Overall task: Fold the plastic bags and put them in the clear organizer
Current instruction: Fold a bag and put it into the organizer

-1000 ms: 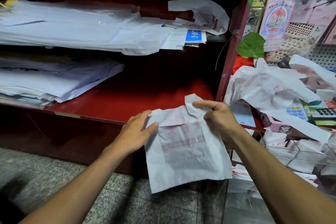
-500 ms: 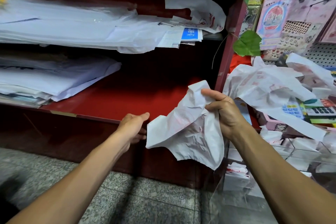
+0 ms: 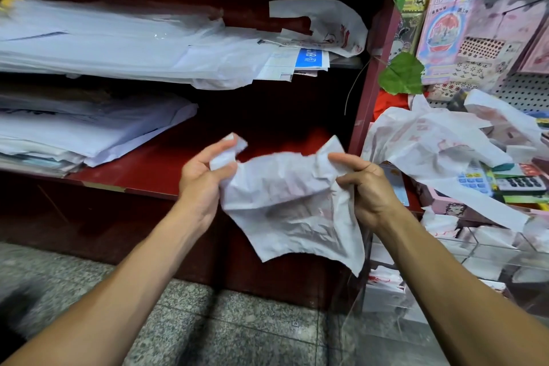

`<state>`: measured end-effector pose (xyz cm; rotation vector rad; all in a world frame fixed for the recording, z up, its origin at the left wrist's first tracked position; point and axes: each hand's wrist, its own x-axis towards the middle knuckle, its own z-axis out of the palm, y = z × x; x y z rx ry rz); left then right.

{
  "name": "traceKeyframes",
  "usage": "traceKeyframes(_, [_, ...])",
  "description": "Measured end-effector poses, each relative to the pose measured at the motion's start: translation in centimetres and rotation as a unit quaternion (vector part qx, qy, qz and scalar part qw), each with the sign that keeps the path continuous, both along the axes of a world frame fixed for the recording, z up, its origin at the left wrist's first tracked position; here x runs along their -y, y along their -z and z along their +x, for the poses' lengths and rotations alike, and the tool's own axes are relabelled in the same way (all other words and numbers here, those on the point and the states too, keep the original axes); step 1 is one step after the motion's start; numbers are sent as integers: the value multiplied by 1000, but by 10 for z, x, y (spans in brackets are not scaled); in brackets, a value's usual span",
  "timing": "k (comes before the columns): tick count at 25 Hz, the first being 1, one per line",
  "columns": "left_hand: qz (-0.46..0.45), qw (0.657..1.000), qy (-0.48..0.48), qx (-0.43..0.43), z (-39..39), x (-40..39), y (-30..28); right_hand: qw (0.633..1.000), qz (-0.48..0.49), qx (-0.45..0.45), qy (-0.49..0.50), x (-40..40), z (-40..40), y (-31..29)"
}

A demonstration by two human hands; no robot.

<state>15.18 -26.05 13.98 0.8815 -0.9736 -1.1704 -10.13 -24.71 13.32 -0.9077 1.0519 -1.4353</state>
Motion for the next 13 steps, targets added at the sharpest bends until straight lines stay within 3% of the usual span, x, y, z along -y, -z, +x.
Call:
traceKeyframes(2, [-35,999,-3,-26,8,7,-6,1000,9,27,9,1,-4,-4])
traceKeyframes(3, [-21,999,-23,17,12,13,-1,999,30,-34,22,4,-6,-1])
traceKeyframes(5, [58,976,-77,197,15,19,17,976,68,-206,33,8,-6,12])
traceKeyframes(7, [76,912,-111,386,14,17,37,953,96,-286,33,9,-1,20])
traceKeyframes(9, [-57,820,-119,558,8,8,47,948,116,-292,49,11,3,22])
traceKeyframes(10, [-142,777,-104,604,3,4,48,951,117,-280,52,10,6,19])
traceKeyframes(11, [-196,756,-76,620,-3,0,45,958,110,-260,52,10,8,17])
traceKeyframes(13, [-217,743,-41,631,-15,-6,39,974,73,-207,49,9,9,9])
